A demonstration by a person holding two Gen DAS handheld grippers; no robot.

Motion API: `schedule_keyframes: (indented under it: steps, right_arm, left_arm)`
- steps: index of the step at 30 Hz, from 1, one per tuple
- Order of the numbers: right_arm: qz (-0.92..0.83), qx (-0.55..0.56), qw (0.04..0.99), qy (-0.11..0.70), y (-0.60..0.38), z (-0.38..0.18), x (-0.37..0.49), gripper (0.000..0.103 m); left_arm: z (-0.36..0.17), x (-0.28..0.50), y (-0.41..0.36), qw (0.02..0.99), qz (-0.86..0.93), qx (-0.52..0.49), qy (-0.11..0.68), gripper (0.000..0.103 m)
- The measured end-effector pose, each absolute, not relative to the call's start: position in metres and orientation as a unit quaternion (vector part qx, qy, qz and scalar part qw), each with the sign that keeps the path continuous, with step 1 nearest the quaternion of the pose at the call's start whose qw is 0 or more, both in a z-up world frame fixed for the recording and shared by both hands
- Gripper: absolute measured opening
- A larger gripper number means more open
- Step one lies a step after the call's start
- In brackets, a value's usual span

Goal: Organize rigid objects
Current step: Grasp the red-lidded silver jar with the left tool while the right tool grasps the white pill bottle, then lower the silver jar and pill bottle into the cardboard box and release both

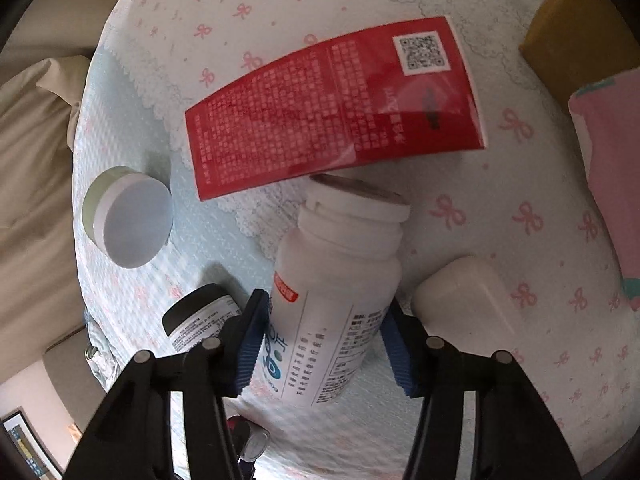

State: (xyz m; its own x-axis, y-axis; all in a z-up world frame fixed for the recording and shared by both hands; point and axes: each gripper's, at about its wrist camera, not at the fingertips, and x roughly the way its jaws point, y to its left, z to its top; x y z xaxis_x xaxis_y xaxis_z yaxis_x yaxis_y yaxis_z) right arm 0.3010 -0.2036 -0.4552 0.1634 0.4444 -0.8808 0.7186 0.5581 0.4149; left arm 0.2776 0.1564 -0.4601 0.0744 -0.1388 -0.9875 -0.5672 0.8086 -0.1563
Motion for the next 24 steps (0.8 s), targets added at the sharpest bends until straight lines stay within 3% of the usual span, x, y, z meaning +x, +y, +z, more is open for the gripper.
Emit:
schedule_keyframes:
  steps: [13,24]
  right_arm:
    - [-0.09,0.427,0.634,0.639,-0.209,-0.441,0.283,0.05]
    - [-0.025,0.365,0.692,0.622,-0.199,-0.379,0.262,0.05]
  left_arm:
    - [-0.433,0.272,0.141,0.706,0.126,-0.237,0.655,0.051]
    - [-0.358,0.255,0.125,0.754,0.078,-0.193,0.623,0.051]
